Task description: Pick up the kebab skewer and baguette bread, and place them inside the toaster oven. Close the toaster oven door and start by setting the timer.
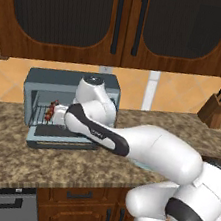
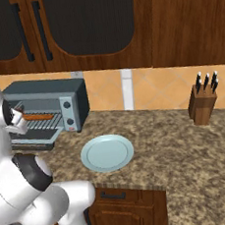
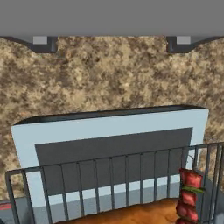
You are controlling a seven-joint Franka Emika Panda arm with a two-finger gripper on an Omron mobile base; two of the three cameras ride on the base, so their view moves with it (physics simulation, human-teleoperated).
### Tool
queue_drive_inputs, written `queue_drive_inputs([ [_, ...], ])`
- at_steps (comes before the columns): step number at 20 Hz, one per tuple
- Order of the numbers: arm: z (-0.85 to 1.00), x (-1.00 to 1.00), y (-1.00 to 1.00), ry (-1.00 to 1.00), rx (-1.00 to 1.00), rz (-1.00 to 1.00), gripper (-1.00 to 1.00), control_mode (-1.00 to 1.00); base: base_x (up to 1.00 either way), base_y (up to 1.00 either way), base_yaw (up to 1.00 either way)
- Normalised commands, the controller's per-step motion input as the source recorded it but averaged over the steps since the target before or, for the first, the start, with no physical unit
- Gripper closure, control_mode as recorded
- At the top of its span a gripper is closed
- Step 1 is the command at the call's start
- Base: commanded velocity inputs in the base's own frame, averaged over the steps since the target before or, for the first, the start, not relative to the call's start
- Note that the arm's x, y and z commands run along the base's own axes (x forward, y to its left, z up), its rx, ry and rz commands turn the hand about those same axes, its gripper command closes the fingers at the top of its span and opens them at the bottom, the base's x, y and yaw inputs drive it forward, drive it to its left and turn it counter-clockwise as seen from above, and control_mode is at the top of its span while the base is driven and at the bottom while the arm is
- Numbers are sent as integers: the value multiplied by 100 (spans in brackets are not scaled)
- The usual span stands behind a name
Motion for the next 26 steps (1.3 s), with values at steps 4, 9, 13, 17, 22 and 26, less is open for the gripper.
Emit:
queue_drive_inputs([
  [4, -41, -20, -28, 1, 1, -8, -100, -100, 0, 0, 0],
  [9, -11, 43, -21, 12, 0, -11, -100, -100, 0, 0, 0],
  [13, 0, 30, 0, 15, 0, -4, -100, -100, 0, 0, 0],
  [17, -3, 28, 4, 13, 0, -1, -100, -100, 0, 0, 0],
  [22, -10, 21, 10, 7, -4, 0, -100, -100, 0, 0, 0],
  [26, -15, 20, 18, 2, -11, 0, -100, -100, 0, 0, 0],
])
